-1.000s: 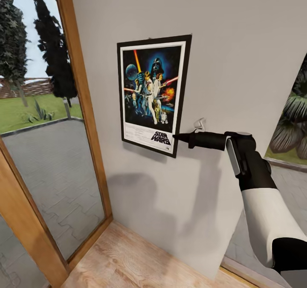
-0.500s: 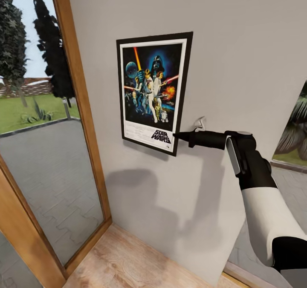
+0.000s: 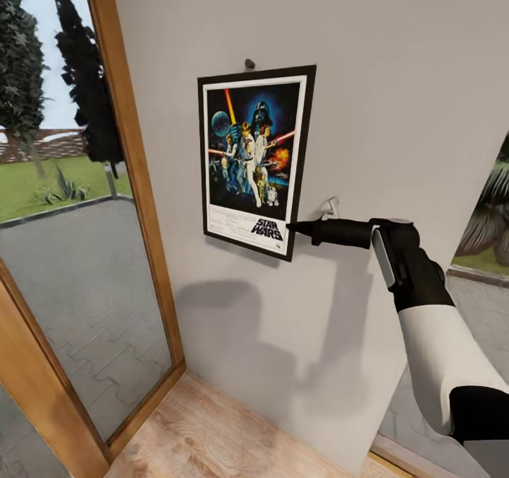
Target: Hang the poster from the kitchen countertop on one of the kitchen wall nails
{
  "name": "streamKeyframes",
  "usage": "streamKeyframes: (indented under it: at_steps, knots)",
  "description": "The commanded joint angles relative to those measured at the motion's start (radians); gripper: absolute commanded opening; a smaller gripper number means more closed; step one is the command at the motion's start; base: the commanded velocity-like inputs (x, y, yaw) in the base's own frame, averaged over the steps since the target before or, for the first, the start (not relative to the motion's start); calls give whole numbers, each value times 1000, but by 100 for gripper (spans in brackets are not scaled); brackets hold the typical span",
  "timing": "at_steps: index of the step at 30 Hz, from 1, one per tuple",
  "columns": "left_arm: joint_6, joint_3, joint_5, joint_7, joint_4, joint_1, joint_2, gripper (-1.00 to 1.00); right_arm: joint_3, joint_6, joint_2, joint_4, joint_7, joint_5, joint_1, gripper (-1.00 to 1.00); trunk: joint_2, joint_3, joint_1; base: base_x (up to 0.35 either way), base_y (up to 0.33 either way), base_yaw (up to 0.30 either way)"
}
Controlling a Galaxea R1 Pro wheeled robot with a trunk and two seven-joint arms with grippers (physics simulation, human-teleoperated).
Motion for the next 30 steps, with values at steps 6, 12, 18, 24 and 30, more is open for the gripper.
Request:
streamKeyframes:
  at_steps: [6, 12, 18, 24, 30]
  knots:
    - [5, 0, 9, 7, -3, 0, -1, 100, -2, 9, 0, 1, 3, -4, -2, -100, -2, -2, 0, 150, 0, 0]
    - [4, -1, 10, 8, -4, 0, -1, 100, -1, 9, -1, -3, 3, -4, -15, -100, -2, -2, 0, 275, 0, 0]
    - [4, 0, 9, 8, -4, 0, -2, 100, -1, 9, -1, -11, 3, -4, -33, -100, -2, -2, 0, 69, 0, 0]
    - [5, 0, 9, 7, -3, 0, -1, 100, -1, 10, -1, -12, 3, -4, -46, -100, -2, -2, 0, 11, 0, 0]
    - [6, 0, 10, 6, -3, 0, 0, 100, -1, 11, -1, -13, 3, -4, -53, -100, -2, -2, 0, 1, 0, 0]
